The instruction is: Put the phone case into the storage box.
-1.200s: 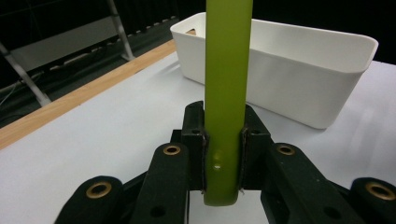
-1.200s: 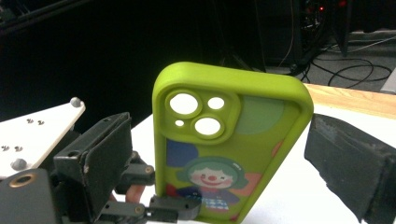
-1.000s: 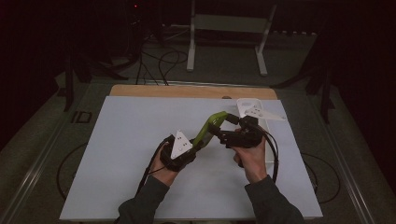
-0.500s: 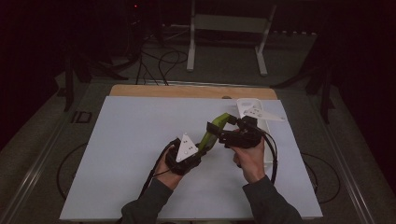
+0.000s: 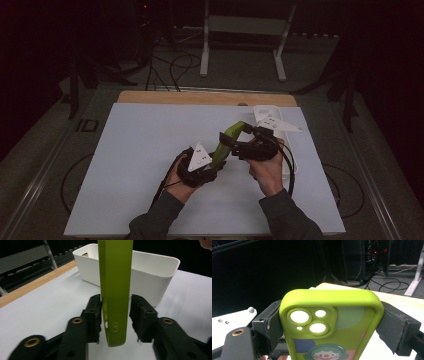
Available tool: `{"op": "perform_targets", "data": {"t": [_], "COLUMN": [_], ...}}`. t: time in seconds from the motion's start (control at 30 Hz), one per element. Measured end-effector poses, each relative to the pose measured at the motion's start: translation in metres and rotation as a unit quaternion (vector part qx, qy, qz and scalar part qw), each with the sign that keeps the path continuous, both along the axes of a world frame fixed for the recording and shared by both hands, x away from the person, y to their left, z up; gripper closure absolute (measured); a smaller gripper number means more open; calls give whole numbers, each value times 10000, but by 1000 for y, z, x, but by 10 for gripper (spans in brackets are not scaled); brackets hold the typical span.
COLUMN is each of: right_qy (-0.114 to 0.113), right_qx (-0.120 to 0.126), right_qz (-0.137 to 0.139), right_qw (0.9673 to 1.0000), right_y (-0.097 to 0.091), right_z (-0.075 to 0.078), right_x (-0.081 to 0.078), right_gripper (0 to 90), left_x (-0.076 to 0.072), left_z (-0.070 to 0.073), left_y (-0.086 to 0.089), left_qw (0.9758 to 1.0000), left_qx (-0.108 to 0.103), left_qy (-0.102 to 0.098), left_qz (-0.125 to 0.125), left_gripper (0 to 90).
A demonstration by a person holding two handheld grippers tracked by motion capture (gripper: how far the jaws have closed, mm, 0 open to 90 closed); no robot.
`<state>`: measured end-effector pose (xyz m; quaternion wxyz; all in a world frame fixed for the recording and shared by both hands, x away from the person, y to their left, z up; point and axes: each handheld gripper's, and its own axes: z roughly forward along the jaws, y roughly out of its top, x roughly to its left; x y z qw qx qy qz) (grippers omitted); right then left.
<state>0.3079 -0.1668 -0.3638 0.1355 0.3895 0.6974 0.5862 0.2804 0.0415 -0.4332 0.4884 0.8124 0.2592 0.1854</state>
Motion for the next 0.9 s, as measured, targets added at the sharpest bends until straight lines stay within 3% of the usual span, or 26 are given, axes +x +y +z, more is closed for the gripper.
{"op": "perform_targets", "data": {"t": [0.4, 0.9], "right_qy": [-25, -31], "right_qx": [-46, -82], "right_qz": [-65, -95], "right_qw": [10000, 9999], "right_y": [0, 2], "right_z": [2, 8], "right_x": [-2, -2], "right_gripper": [155, 155], "left_x": [4, 6], "left_z": [3, 7], "left_y": [4, 13], "left_qw": [9990, 9973], "left_qx": [28, 234], "left_qy": [125, 178], "left_qz": [419, 676], "left_gripper": [220, 11]}}
